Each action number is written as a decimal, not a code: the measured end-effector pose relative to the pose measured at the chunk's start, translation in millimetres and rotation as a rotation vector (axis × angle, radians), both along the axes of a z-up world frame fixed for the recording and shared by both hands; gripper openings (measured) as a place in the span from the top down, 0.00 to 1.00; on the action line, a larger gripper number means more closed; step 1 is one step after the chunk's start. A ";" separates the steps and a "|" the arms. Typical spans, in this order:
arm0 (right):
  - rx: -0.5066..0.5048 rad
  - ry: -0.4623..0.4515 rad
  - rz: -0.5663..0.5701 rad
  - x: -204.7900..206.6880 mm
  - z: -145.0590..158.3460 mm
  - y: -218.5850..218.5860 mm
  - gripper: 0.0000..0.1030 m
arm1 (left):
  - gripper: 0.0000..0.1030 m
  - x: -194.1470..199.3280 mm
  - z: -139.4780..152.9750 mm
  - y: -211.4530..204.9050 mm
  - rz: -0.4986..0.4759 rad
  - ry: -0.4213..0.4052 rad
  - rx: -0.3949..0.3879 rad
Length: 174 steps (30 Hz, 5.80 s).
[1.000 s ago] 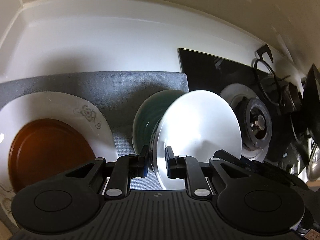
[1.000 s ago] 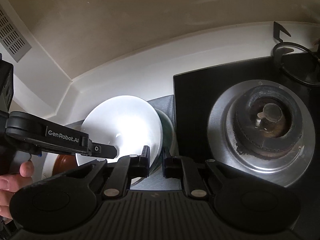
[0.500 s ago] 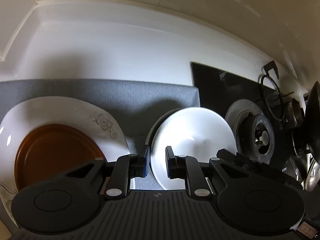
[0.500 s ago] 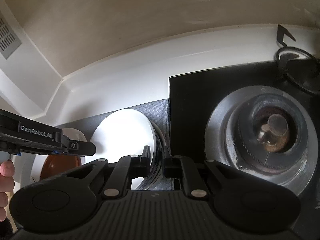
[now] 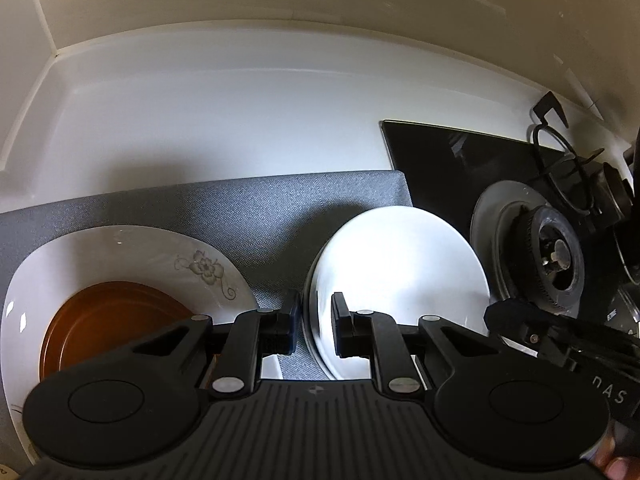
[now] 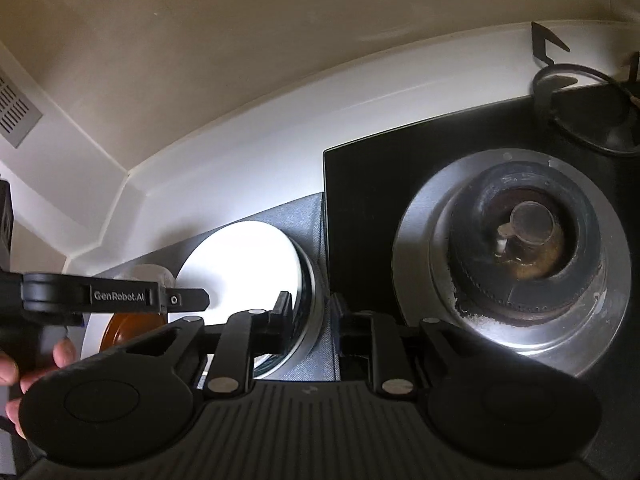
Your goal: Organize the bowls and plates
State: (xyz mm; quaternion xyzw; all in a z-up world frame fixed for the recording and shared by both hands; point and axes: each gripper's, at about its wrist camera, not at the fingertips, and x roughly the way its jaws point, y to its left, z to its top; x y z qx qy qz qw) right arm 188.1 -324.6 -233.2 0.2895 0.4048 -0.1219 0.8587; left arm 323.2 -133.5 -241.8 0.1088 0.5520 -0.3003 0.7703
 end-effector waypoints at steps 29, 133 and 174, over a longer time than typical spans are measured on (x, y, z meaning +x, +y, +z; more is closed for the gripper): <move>0.074 0.044 -0.032 10.0 -32.5 9.7 0.70 | 0.78 -10.4 -30.8 8.2 -0.053 0.092 -0.039; 0.027 -0.022 0.804 97.3 36.7 350.6 0.97 | 0.78 -88.0 44.9 425.2 0.763 0.076 -0.038; 0.370 0.048 0.578 90.8 -23.9 317.8 0.35 | 0.43 -80.1 1.1 452.4 0.720 0.226 -0.160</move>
